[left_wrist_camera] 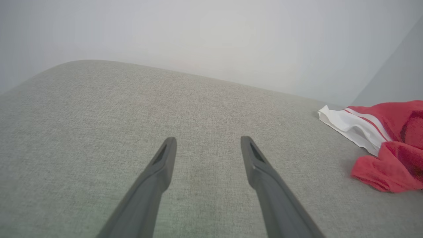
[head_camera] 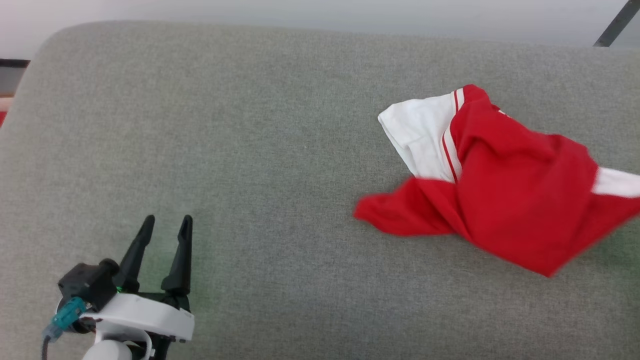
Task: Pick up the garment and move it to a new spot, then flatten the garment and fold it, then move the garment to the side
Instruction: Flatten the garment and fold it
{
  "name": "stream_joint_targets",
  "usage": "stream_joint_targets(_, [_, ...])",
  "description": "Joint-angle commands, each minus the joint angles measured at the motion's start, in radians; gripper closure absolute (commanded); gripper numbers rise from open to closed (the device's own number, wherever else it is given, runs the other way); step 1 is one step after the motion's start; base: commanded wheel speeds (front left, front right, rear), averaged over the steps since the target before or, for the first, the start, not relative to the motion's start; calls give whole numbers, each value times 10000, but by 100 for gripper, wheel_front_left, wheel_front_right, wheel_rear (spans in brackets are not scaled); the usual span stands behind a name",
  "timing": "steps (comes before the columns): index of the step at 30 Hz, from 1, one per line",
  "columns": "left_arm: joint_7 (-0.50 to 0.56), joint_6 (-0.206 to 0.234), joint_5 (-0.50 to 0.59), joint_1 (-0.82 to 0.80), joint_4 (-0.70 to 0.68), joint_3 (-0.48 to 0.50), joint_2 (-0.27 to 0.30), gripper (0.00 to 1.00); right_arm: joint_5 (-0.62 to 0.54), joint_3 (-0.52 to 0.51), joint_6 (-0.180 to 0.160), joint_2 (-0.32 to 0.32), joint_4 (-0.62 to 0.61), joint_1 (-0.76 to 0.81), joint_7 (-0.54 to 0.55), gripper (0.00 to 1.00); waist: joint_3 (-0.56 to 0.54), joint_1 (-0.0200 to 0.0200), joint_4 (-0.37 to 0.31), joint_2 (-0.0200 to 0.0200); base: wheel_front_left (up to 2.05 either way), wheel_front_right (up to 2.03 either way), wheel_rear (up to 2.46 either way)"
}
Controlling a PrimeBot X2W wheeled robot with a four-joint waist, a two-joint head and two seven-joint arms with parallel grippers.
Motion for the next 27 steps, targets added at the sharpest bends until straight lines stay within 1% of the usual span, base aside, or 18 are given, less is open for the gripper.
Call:
stream_joint_targets(1, [1, -40, -48, -101, -14, -9, 80, 0, -476, -684, -10, 393, 302, 139, -84, 100, 76, 0, 3, 0, 0, 0, 0])
stream_joint_targets(4, [1, -40, -94, -129, -9, -7, 103, 0, -1427, -1937, -11, 999, 949, 66, -365, 100, 228, 0, -20, 0, 0, 0, 0])
stream_joint_targets(6, [1, -40, -108, -163, 21, -12, 108, 0, -2039, -2463, -10, 1384, 1466, -82, -571, 100, 306, 0, -37, 0, 0, 0, 0])
stream_joint_targets(8, [1, -40, -116, -213, 43, -34, 113, 0, -2552, -2670, -10, 1604, 1928, -207, -712, 100, 370, 0, -47, 0, 0, 0, 0])
stream_joint_targets(10, [1, -40, -135, -263, 88, -78, 122, 0, -2731, -2647, -10, 1838, 2271, -374, -859, 100, 405, 0, -58, 0, 0, 0, 0])
stream_joint_targets(12, [1, -40, -157, -363, 128, -118, 195, 0, -2911, -2703, -11, 1931, 2485, -564, -1127, 100, 447, 0, -109, 0, 0, 0, 0])
stream_joint_targets(13, [1, -40, -174, -423, 137, -187, 236, 0, -2937, -2756, -11, 2014, 2602, -622, -1269, 64, 451, 0, -130, 0, 0, 0, 0])
stream_joint_targets(14, [1, -40, -165, -490, 137, -266, 310, 0, -2995, -2802, -10, 2068, 2673, -673, -1459, 13, 449, 0, -151, 0, 0, 0, 0])
stream_joint_targets(15, [1, -40, -190, -571, 135, -334, 409, 0, -2994, -2831, -10, 2099, 2718, -739, -1647, 0, 436, 0, -185, 0, 0, 0, 0])
stream_joint_targets(17, [1, -40, -295, -807, 76, -482, 662, 0, -2788, -2886, -10, 2173, 2718, -854, -2026, 0, 401, 0, -278, 0, 0, 0, 0])
stream_joint_targets(19, [1, -40, -417, -1134, 2, -726, 973, 0, -2712, -2789, -10, 2121, 2463, -846, -2473, 0, 346, 0, -403, 0, 0, 0, 0])
stream_joint_targets(21, [6, -40, -527, -1572, -14, -1119, 1442, 0, -2442, -2785, -10, 2222, 2110, -793, -2906, 0, 291, 0, -567, 0, 0, 0, 0])
stream_joint_targets(22, [130, -40, -609, -1876, -28, -1380, 1689, 0, -2371, -2600, -10, 2156, 1808, -704, -3154, 0, 278, 0, -654, 0, 0, 0, 0])
stream_joint_targets(24, [513, -40, -819, -2589, -115, -1965, 2154, 0, -2135, -2211, -10, 2133, 1183, -464, -3573, 0, 269, 0, -868, 0, 0, 0, 0])
stream_joint_targets(27, [1585, -40, -1475, -3844, -207, -2943, 2715, 0, -1744, -1564, -10, 2350, 152, -347, -4046, 0, 368, 0, -1269, 0, 0, 0, 0])
